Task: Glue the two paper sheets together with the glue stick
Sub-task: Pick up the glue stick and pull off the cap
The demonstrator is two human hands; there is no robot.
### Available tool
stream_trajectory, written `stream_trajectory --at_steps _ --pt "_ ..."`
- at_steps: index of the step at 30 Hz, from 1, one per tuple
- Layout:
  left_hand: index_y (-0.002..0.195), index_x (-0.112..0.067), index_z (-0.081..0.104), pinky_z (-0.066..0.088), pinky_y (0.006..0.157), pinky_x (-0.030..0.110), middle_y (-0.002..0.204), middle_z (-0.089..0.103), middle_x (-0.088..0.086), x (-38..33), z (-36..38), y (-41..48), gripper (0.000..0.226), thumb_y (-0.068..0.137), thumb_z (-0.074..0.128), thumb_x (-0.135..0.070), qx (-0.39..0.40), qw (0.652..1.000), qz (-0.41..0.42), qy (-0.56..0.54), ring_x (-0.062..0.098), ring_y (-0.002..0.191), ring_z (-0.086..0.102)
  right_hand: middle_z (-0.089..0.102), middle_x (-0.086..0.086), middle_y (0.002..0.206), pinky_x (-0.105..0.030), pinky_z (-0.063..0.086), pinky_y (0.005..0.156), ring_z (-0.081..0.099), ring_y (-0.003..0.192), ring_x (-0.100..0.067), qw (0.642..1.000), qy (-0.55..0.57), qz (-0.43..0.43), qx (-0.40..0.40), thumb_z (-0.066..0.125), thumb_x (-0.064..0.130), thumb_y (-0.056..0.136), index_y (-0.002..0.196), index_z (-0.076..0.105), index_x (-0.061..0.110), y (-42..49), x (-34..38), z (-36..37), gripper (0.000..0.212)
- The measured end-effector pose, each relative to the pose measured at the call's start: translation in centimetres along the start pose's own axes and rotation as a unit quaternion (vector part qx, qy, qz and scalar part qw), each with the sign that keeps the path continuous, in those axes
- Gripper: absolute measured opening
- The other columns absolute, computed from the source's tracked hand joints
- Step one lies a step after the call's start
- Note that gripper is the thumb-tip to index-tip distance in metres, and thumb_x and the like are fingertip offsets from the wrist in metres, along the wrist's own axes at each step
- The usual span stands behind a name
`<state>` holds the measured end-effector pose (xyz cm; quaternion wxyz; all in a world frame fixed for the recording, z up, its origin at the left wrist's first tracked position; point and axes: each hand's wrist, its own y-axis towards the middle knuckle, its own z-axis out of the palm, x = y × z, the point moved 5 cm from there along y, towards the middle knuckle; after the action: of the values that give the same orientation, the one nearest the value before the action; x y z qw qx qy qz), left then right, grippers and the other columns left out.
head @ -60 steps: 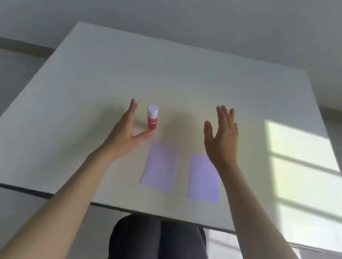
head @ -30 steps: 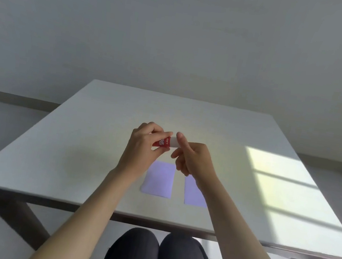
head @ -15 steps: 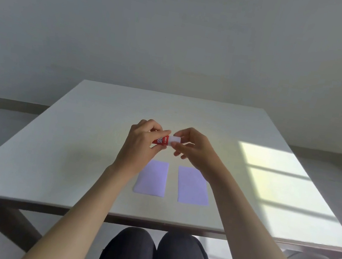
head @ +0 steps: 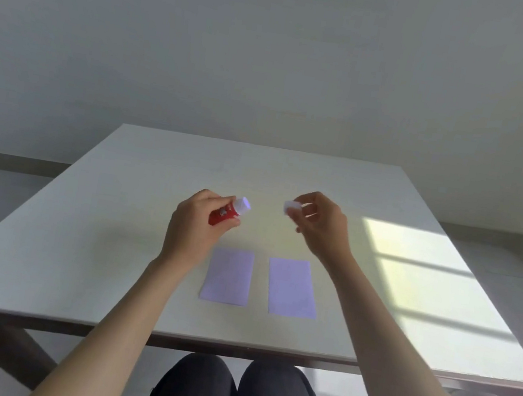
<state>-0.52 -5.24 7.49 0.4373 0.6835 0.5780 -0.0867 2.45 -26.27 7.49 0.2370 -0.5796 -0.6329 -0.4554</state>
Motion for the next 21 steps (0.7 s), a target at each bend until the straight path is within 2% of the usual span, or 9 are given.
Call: stream_trajectory --at_steps 2,4,6,12,15,16,18,20,21 --pt "0.091 -0.024 0.074 0.043 0.063 0.018 0.07 0.067 0.005 1.2 -0.2 -0.2 0.015 0.077 0.073 -0.027 -0.017 0.994 -0.076 -0.075 0.015 0.064 0.062 0.068 -0.005 0.076 -0.024 0.043 0.064 0.064 0.074 -0.027 0.993 -0.105 0.027 -0.044 0.066 0.027 0.081 0.095 0.065 0.013 1.2 -2.1 -1.2 0.019" --pt "0.083 -0.023 0.072 0.039 0.055 0.006 0.061 0.068 0.002 1.9 -0.2 -0.5 0.006 0.077 0.072 -0.025 -0.023 0.983 -0.133 -0.123 0.001 0.054 0.06 0.071 -0.011 0.09 -0.033 0.044 0.075 0.063 0.09 -0.034 0.976 -0.208 0.054 -0.028 0.059 0.026 0.084 0.105 0.06 0.011 1.9 -4.4 -1.5 0.027" --pt "0.081 -0.02 0.07 0.038 0.055 0.003 0.062 0.068 -0.009 2.3 -0.1 -0.6 0.005 0.077 0.072 -0.022 -0.028 0.972 -0.175 -0.157 -0.01 0.056 0.059 0.07 -0.015 0.1 -0.037 0.042 0.082 0.06 0.098 -0.036 0.953 -0.3 0.049 0.008 0.055 0.024 0.085 0.108 0.058 0.009 2.2 -6.4 -1.2 0.028" --pt "0.085 -0.016 0.066 0.054 0.085 0.038 0.078 0.073 -0.007 2.0 0.6 -0.8 0.016 0.072 0.075 -0.019 -0.041 0.939 -0.222 -0.261 0.008 0.079 0.068 0.069 -0.011 0.107 -0.035 0.035 0.086 0.055 0.105 -0.031 0.899 -0.431 0.015 0.083 0.049 0.027 0.087 0.112 0.062 0.011 1.9 -9.6 -0.4 0.033" --pt "0.089 -0.015 0.066 0.053 0.089 0.046 0.088 0.072 0.0 1.6 0.9 -0.9 0.022 0.07 0.078 -0.018 -0.055 0.927 -0.228 -0.294 0.017 0.085 0.068 0.056 -0.011 0.125 -0.038 0.034 0.094 0.047 0.117 -0.03 0.861 -0.497 0.017 0.104 0.051 0.045 0.087 0.138 0.04 0.017 1.1 -9.1 -0.4 0.059" --pt "0.087 -0.018 0.067 0.053 0.089 0.047 0.087 0.071 0.0 1.4 1.0 -1.0 0.019 0.071 0.078 -0.018 -0.061 0.92 -0.23 -0.31 0.019 0.086 0.068 0.05 -0.011 0.131 -0.04 0.034 0.096 0.043 0.12 -0.031 0.866 -0.492 0.004 0.09 0.053 0.05 0.085 0.143 0.031 0.02 0.7 -8.1 -0.4 0.07" --pt "0.081 -0.025 0.069 0.054 0.089 0.045 0.086 0.07 0.0 0.8 1.4 -1.2 0.014 0.072 0.077 -0.016 -0.08 0.902 -0.243 -0.349 0.023 0.089 0.068 0.046 -0.012 0.132 -0.04 0.037 0.094 0.044 0.118 -0.03 0.929 -0.362 -0.049 0.052 0.059 0.048 0.084 0.144 0.03 0.021 -0.9 -5.1 0.6 0.073" --pt "0.079 -0.021 0.07 0.057 0.082 0.035 0.084 0.07 0.001 0.2 2.0 -1.4 0.012 0.074 0.075 -0.011 -0.107 0.861 -0.267 -0.42 0.024 0.086 0.068 0.056 -0.009 0.119 -0.032 0.045 0.08 0.057 0.097 -0.023 0.993 -0.061 -0.057 0.079 0.065 0.033 0.085 0.135 0.044 0.024 -3.5 -2.0 2.5 0.055" --pt "0.08 -0.017 0.07 0.058 0.076 0.029 0.082 0.07 0.001 -0.1 2.3 -1.4 0.01 0.075 0.074 -0.009 -0.117 0.837 -0.278 -0.457 0.022 0.083 0.068 0.059 -0.008 0.11 -0.028 0.048 0.073 0.061 0.086 -0.019 0.99 0.08 -0.039 0.113 0.064 0.024 0.087 0.128 0.049 0.024 -4.7 -0.8 3.7 0.044"
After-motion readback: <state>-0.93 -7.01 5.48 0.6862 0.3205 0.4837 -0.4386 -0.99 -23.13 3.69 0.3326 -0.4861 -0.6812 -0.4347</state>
